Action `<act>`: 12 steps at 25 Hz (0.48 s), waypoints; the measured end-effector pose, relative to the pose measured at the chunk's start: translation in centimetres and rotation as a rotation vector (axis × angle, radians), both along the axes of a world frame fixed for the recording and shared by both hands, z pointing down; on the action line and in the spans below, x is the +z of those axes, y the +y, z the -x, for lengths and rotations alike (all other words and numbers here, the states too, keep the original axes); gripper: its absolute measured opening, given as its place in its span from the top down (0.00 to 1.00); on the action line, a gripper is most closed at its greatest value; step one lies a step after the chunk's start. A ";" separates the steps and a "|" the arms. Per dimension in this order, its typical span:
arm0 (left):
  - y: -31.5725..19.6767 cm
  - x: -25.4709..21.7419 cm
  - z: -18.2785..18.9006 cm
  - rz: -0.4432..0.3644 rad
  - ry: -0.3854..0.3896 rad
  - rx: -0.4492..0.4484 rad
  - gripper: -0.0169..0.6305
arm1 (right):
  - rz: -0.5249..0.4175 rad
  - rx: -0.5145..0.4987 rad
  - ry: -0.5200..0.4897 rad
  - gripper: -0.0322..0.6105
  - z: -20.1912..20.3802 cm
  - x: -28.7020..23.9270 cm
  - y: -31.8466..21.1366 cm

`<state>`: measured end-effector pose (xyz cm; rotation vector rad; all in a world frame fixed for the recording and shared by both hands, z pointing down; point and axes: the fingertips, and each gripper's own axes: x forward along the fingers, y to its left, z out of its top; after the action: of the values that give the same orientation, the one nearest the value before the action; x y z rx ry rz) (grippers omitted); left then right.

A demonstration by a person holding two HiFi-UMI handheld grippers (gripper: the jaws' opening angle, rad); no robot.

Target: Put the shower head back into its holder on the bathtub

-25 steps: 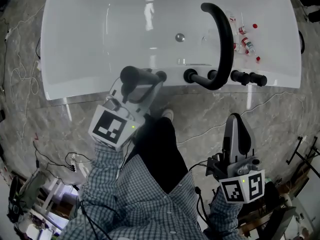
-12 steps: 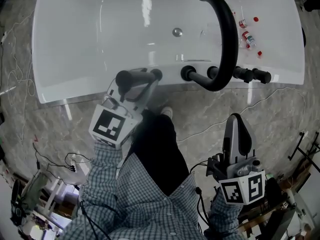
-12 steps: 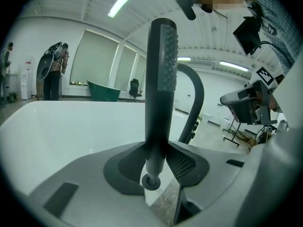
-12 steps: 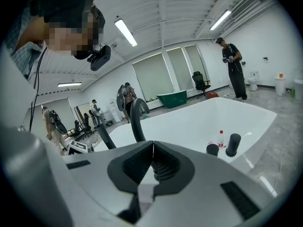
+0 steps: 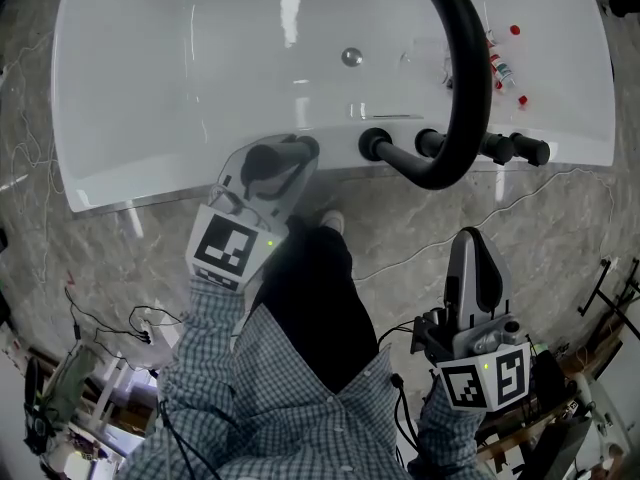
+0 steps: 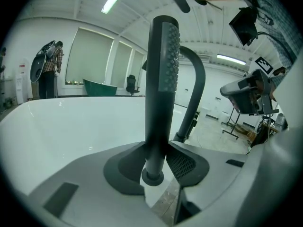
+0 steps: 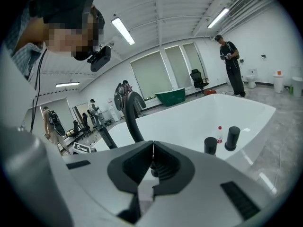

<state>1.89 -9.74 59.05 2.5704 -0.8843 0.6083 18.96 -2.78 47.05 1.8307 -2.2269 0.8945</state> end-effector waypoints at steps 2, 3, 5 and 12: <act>-0.1 0.6 -0.1 0.003 -0.005 0.000 0.77 | 0.003 -0.007 -0.001 0.93 0.0 0.4 -0.1; -0.2 0.9 -0.1 0.004 -0.007 0.001 0.77 | 0.003 -0.013 0.000 0.93 0.1 0.6 -0.1; -0.1 1.4 -0.1 0.004 -0.016 0.009 0.77 | 0.004 -0.024 0.002 0.93 0.3 0.8 -0.3; 0.7 3.3 -1.1 -0.019 -0.120 0.093 0.77 | 0.005 -0.021 -0.009 0.93 0.0 1.2 -0.2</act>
<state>2.96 -9.02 62.40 2.6267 -0.8152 0.7925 19.01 -2.97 48.29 1.8016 -2.2430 0.9049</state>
